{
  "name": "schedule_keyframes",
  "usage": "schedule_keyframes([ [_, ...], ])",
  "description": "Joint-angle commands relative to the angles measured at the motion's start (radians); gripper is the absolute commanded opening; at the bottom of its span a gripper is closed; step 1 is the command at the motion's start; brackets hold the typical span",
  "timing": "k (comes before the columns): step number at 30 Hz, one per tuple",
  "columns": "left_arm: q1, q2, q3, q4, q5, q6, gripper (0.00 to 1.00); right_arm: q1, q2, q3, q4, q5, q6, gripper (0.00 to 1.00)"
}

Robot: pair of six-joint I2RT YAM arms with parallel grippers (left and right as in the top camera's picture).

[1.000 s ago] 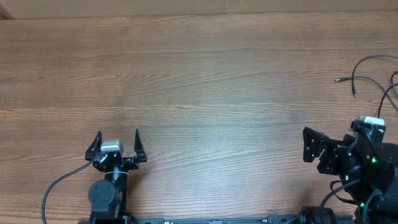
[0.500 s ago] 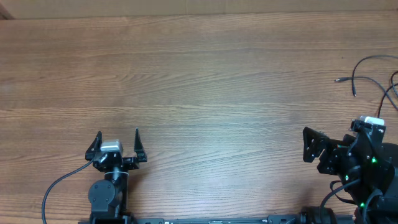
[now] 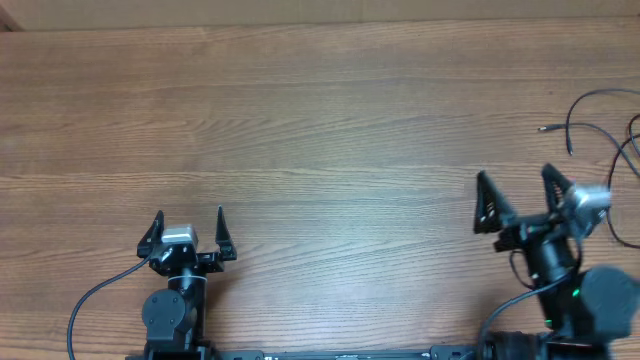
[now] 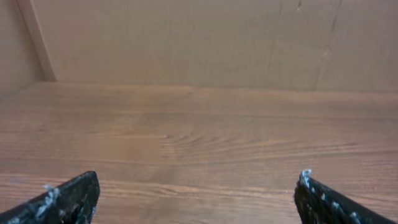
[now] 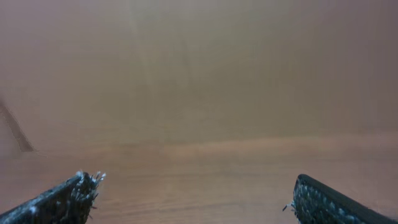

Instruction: Untangle cables

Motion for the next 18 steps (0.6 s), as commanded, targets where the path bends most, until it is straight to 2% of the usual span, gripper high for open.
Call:
schedule_keyframes([
  [1, 0.005, -0.010, -0.004, 0.001, -0.005, -0.013, 1.00, 0.003, -0.077, -0.144, 0.152, -0.102, -0.009, 1.00],
  [6, 0.005, -0.010, -0.004, 0.001, -0.005, -0.013, 1.00, 0.003, -0.104, -0.236, 0.244, -0.102, -0.229, 1.00],
  [8, 0.005, -0.010, -0.004, 0.002, -0.005, -0.013, 1.00, 0.003, -0.105, -0.250, 0.243, -0.099, -0.383, 1.00],
  [9, 0.005, -0.010, -0.004, 0.001, -0.005, -0.013, 1.00, 0.003, -0.105, -0.263, 0.243, -0.098, -0.515, 1.00],
  [11, 0.005, -0.010, -0.004, 0.001, -0.005, -0.013, 0.99, 0.003, -0.107, -0.283, 0.244, -0.098, -0.626, 1.00],
  [13, 0.005, -0.010, -0.004, 0.002, -0.005, -0.013, 0.99, 0.003, -0.119, -0.311, 0.251, -0.089, -0.661, 1.00],
  [18, 0.005, -0.010, -0.004, 0.002, -0.005, -0.013, 1.00, 0.003, -0.179, -0.378, 0.296, -0.089, -0.625, 1.00],
])
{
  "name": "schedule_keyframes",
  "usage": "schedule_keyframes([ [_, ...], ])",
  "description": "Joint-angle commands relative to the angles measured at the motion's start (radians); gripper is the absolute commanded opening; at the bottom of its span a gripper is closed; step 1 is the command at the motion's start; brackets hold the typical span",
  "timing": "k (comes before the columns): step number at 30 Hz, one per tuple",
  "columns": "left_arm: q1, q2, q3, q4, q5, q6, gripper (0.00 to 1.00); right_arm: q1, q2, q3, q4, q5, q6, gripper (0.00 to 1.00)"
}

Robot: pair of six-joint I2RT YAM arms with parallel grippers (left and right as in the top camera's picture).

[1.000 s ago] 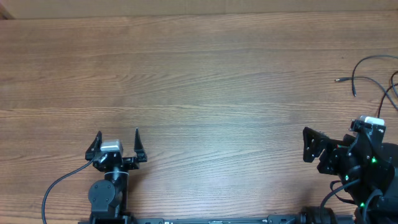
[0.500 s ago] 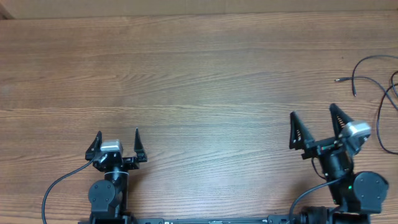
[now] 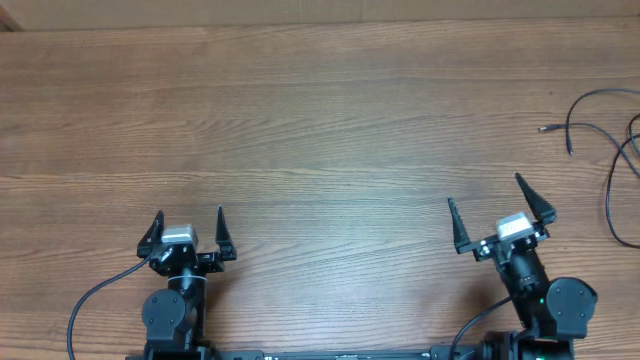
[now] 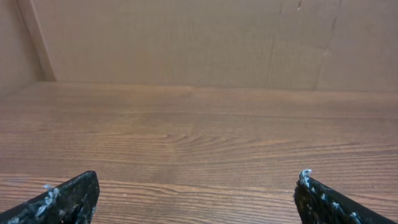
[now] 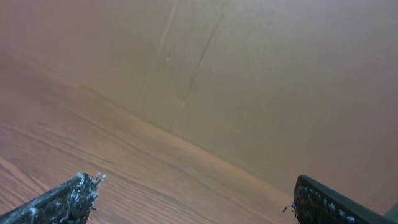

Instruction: Untangle cables

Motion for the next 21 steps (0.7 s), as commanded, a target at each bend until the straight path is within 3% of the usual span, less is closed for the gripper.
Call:
schedule_keyframes([
  [1, 0.005, -0.010, -0.004, 0.001, -0.005, -0.013, 0.99, 0.003, -0.059, -0.049, 0.032, 0.009, -0.024, 1.00],
  [9, 0.005, -0.010, -0.004, 0.001, -0.005, -0.013, 1.00, 0.003, -0.161, -0.120, 0.090, 0.227, 0.422, 1.00],
  [16, 0.005, -0.010, -0.004, 0.002, -0.005, -0.013, 0.99, 0.003, -0.192, -0.165, 0.160, 0.346, 0.465, 1.00],
  [21, 0.005, -0.010, -0.004, 0.001, -0.005, -0.013, 0.99, 0.003, -0.192, -0.165, 0.110, 0.500, 0.691, 1.00],
])
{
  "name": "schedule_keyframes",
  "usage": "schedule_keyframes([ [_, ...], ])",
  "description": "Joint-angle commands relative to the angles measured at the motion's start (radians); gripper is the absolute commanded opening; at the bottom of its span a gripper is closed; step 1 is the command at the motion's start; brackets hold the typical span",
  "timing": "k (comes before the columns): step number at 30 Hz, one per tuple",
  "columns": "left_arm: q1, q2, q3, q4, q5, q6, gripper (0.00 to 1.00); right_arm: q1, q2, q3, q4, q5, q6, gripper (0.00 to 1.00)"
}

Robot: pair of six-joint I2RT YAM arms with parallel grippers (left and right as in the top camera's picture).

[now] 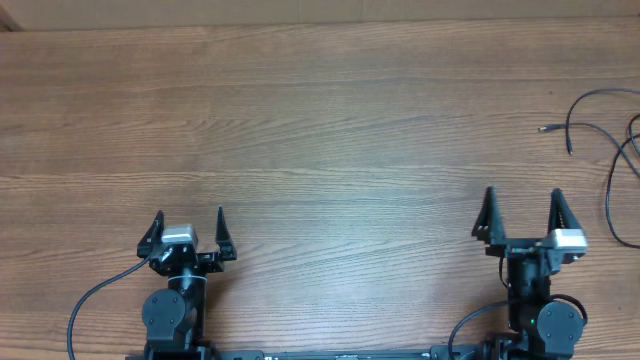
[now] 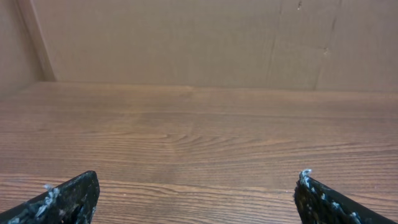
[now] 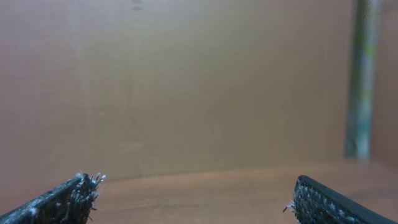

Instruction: Untangle cables

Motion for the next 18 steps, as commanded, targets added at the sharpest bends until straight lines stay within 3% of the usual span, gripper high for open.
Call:
schedule_keyframes([
  [1, 0.005, -0.010, -0.004, 0.001, -0.005, -0.013, 1.00, 0.003, -0.011, -0.012, -0.036, 0.158, 0.211, 1.00],
  [12, 0.005, -0.010, -0.004, 0.001, -0.005, -0.013, 1.00, 0.003, -0.011, -0.012, -0.251, 0.165, 0.286, 1.00],
  [18, 0.005, -0.010, -0.004, 0.001, -0.005, -0.013, 0.99, 0.003, -0.010, -0.012, -0.249, 0.161, 0.279, 1.00],
])
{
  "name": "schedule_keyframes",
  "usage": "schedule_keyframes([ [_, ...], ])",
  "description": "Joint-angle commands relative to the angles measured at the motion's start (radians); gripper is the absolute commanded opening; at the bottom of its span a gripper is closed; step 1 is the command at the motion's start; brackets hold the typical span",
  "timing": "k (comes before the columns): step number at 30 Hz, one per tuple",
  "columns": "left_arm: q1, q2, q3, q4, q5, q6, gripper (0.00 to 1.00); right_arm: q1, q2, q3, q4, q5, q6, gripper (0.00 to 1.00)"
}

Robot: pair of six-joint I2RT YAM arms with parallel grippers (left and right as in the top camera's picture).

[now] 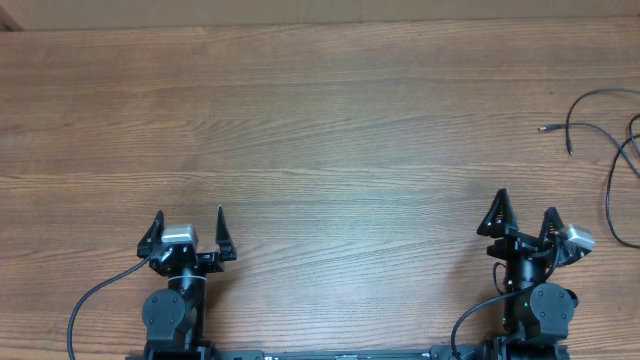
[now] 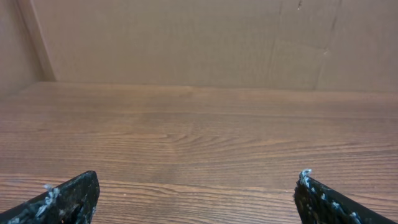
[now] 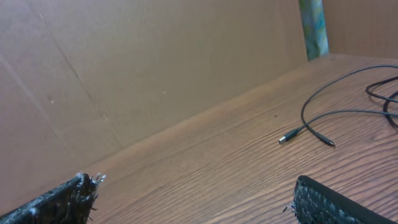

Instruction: Untangle cables

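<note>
Thin black cables (image 1: 612,150) lie at the table's far right edge, partly cut off by the frame; the right wrist view shows their plug ends (image 3: 291,137) and loops (image 3: 348,93) on the wood. My right gripper (image 1: 526,217) stands open at the near right, apart from the cables, nothing between its fingers (image 3: 329,202). My left gripper (image 1: 190,223) is open at the near left over bare wood, far from any cable, with its fingertips (image 2: 68,198) spread wide.
The wooden table (image 1: 320,130) is backed by a brown cardboard wall (image 2: 186,37). A green-blue strip (image 3: 313,28) stands at the wall's far right corner. A black lead (image 1: 95,295) runs from the left arm's base.
My right gripper has turned towards the right, so the cables now show in its wrist view, and its fingers look closer together from above. The left arm has not moved.
My right gripper was open at the near right, close to the cables. It then stood further left and nearer the front edge, angled left, then faced straight ahead, and now points right. The left gripper stayed open and still. The cables have not shifted.
</note>
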Motion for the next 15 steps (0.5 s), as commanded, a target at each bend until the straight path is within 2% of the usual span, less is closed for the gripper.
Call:
schedule_keyframes([
  [1, 0.005, -0.010, -0.004, 0.002, -0.005, -0.013, 1.00, 0.003, -0.008, -0.011, 0.003, 0.013, 0.014, 1.00],
  [9, 0.005, -0.010, -0.004, 0.002, -0.005, -0.013, 1.00, 0.010, -0.008, -0.011, -0.001, -0.032, 0.015, 1.00],
  [15, 0.005, -0.010, -0.004, 0.001, -0.005, -0.013, 1.00, 0.094, -0.008, -0.011, -0.001, -0.031, -0.027, 1.00],
])
